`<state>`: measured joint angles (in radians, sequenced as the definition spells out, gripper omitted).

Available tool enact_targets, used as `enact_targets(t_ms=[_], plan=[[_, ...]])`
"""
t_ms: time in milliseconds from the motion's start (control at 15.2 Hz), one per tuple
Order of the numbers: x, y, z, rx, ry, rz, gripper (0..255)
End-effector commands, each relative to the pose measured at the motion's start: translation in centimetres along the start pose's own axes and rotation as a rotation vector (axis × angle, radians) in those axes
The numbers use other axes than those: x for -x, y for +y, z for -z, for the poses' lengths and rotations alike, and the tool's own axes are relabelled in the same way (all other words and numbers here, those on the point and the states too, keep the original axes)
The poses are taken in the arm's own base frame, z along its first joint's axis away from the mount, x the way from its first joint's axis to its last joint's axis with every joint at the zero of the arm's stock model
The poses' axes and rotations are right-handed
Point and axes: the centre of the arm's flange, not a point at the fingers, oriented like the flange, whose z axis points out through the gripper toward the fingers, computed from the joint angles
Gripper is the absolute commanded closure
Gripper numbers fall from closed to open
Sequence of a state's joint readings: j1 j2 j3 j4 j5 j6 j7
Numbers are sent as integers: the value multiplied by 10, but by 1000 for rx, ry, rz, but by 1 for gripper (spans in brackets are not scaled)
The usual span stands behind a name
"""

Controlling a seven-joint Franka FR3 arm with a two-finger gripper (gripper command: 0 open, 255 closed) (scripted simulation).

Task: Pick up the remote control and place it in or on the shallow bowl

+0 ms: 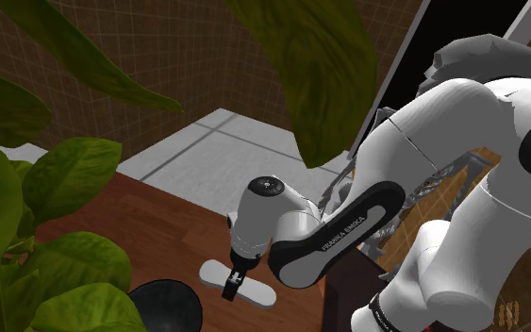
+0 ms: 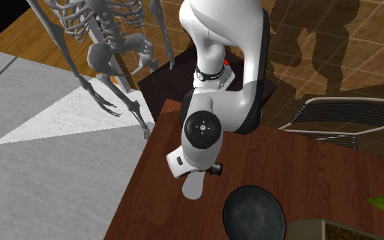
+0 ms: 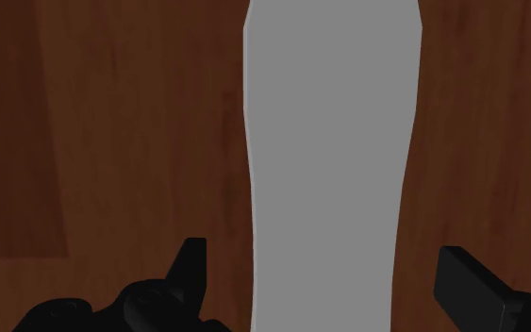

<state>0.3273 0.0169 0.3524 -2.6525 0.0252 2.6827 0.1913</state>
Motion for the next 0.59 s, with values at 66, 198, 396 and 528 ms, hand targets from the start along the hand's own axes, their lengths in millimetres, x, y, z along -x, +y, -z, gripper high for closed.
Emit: enact_targets(t_ms=[66, 198, 396, 528], plan=[[0, 0, 0, 0, 0, 0, 0], [0, 0, 0, 0, 0, 0, 255], [0, 0, 0, 0, 0, 0, 255], [0, 0, 0, 0, 0, 0, 255]])
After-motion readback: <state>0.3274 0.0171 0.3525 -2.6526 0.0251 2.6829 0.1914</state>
